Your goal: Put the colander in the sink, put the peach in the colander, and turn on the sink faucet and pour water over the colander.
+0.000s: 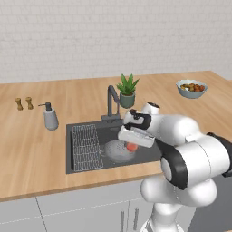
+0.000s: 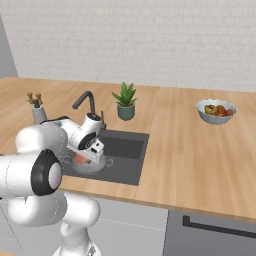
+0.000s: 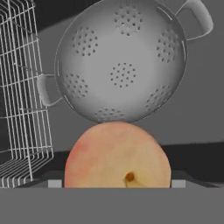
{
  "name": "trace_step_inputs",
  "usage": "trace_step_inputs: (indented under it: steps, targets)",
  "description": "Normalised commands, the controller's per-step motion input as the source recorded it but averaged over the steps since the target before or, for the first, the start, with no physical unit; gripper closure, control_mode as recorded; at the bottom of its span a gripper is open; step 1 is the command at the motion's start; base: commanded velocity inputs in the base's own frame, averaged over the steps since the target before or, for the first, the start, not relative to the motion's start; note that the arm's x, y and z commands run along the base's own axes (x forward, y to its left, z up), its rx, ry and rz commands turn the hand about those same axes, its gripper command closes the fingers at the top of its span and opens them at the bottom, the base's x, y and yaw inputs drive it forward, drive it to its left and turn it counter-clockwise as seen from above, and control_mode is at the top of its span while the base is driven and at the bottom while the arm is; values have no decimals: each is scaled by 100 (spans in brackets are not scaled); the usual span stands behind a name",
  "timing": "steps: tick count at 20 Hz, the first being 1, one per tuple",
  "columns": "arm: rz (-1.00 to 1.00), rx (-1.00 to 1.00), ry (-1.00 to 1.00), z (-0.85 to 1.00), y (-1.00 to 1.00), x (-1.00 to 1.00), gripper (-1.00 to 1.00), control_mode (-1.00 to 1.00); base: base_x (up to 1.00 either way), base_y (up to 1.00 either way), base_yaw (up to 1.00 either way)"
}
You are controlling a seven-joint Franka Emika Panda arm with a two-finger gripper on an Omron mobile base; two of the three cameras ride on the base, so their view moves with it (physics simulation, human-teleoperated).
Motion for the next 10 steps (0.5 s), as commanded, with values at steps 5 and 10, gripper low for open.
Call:
trace_step_inputs:
  steps: [5, 10]
  targets:
    - [6, 2, 5, -35, 14, 32, 100, -100, 0, 0, 0]
    - [3, 0, 1, -35, 24, 35, 100, -100, 0, 0, 0]
